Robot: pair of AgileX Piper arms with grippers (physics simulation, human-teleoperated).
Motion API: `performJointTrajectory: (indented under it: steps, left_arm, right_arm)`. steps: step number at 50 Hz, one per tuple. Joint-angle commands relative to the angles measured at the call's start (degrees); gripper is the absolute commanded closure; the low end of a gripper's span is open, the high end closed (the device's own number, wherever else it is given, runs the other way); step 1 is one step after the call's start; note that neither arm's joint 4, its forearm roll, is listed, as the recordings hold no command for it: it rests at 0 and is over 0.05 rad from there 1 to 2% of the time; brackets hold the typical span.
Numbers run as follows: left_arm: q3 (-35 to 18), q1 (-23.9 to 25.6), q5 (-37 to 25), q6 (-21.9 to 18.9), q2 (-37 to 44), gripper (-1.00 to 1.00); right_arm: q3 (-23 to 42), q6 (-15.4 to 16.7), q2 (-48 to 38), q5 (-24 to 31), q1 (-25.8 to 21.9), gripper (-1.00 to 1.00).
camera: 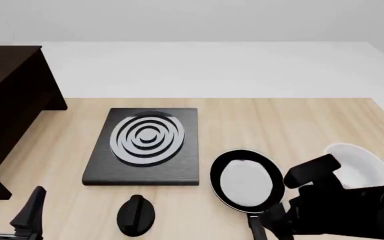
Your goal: Put the frying pan on the cabinet shelf.
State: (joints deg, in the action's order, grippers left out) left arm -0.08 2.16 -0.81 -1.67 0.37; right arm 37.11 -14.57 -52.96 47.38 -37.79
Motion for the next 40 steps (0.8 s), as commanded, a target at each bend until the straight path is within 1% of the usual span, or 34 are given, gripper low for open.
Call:
performJointTrajectory:
  steps: [1, 2, 3, 4, 5, 8, 10, 14, 16, 20, 22, 24, 32, 34, 35, 40]
  left_arm:
    - [-0.1, -0.3, 0.2, 0.1, -0.2, -1.00]
    - [-0.1, -0.3, 0.2, 0.0, -0.2, -1.00]
    - [-0.1, -0.4, 0.2, 0.1, -0.2, -1.00]
    - [-0.1, -0.4, 0.2, 0.1, -0.2, -1.00]
    - [0.0, -0.4, 0.2, 0.1, -0.2, -1.00]
    - [0.0, -0.2, 0.2, 0.0, -0.2, -1.00]
    - [0.0, -0.1, 0.1, 0.0, -0.2, -1.00]
    - [-0.1, -0.5, 0.2, 0.2, -0.1, -1.00]
    - [-0.1, -0.5, 0.2, 0.2, -0.1, -1.00]
    - [-0.1, -0.3, 0.2, 0.1, -0.2, -1.00]
    - [0.0, -0.1, 0.1, -0.1, -0.2, -1.00]
    - [0.0, -0.2, 0.1, -0.1, -0.1, -1.00]
    - [0.0, -0.3, 0.2, 0.0, 0.1, -1.00]
    - [0.0, -0.3, 0.2, 0.1, 0.1, -1.00]
    - [0.0, -0.2, 0.2, 0.0, 0.1, -1.00]
    - [0.0, -0.1, 0.2, 0.0, 0.2, -1.00]
  right_arm:
    - [-3.1, -1.8, -2.3, -0.8, -1.3, -1.00]
    - [-3.2, -2.1, -2.1, -0.6, -0.8, -1.00]
    - [-3.0, -1.5, -2.2, -0.7, -0.8, -1.00]
    - [-3.1, -2.6, -2.2, -0.8, -1.0, -1.00]
    - [-3.1, -2.9, -2.3, -1.0, -1.2, -1.00]
    - [-3.7, -1.9, -2.9, -2.0, -0.5, -1.00]
    - [-4.3, -2.2, -3.3, -2.9, -0.3, -1.00]
    - [-5.3, -1.2, -3.8, -4.3, 0.7, -1.00]
    - [-5.8, -2.1, -4.1, -5.1, 0.4, -1.00]
    - [-7.1, -2.6, -5.6, -7.3, 0.0, -1.00]
    - [-7.5, -2.4, -7.2, -9.1, 0.1, -1.00]
    - [-7.0, -2.2, -8.4, -9.9, 0.3, -1.00]
    - [-7.8, -3.9, -12.2, -13.6, -1.7, -1.00]
    - [-8.9, -5.4, -13.2, -15.2, -2.9, -1.00]
    - [-9.3, -5.7, -13.7, -15.9, -3.3, -1.00]
    - [-10.4, -6.5, -14.5, -17.4, -3.9, -1.00]
